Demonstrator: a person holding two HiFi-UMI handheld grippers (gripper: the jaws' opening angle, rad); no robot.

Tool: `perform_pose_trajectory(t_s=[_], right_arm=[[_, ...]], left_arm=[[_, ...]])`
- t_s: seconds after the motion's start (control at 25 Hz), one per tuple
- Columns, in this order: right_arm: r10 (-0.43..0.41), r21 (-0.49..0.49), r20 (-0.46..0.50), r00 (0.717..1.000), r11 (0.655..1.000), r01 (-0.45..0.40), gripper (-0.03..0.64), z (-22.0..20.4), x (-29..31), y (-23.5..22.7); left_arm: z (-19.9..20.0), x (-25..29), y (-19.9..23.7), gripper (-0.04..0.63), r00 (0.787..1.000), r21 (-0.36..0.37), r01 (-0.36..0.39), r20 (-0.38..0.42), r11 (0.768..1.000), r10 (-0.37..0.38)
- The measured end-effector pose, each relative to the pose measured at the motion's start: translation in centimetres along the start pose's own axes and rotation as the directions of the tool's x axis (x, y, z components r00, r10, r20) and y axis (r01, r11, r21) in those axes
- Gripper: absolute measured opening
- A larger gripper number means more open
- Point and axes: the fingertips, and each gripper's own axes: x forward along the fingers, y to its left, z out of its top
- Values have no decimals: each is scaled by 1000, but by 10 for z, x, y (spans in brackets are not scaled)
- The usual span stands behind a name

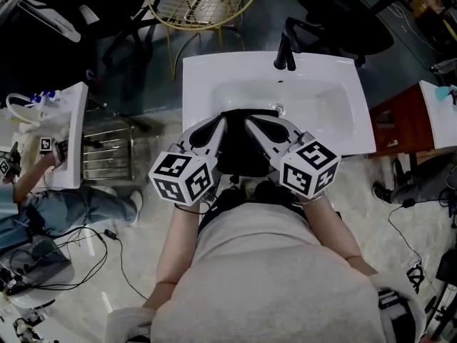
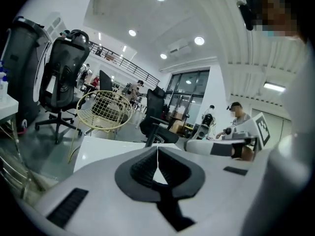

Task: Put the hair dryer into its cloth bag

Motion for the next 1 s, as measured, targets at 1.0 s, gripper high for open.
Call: perform_pose_trajectory(t_s=[1.0], right_arm=[[-17,9,-68,998,1000,18,-2,-12,14,-20]], left_arm=[[-27,15,10,6,990,-12,-77,-116,997,75]])
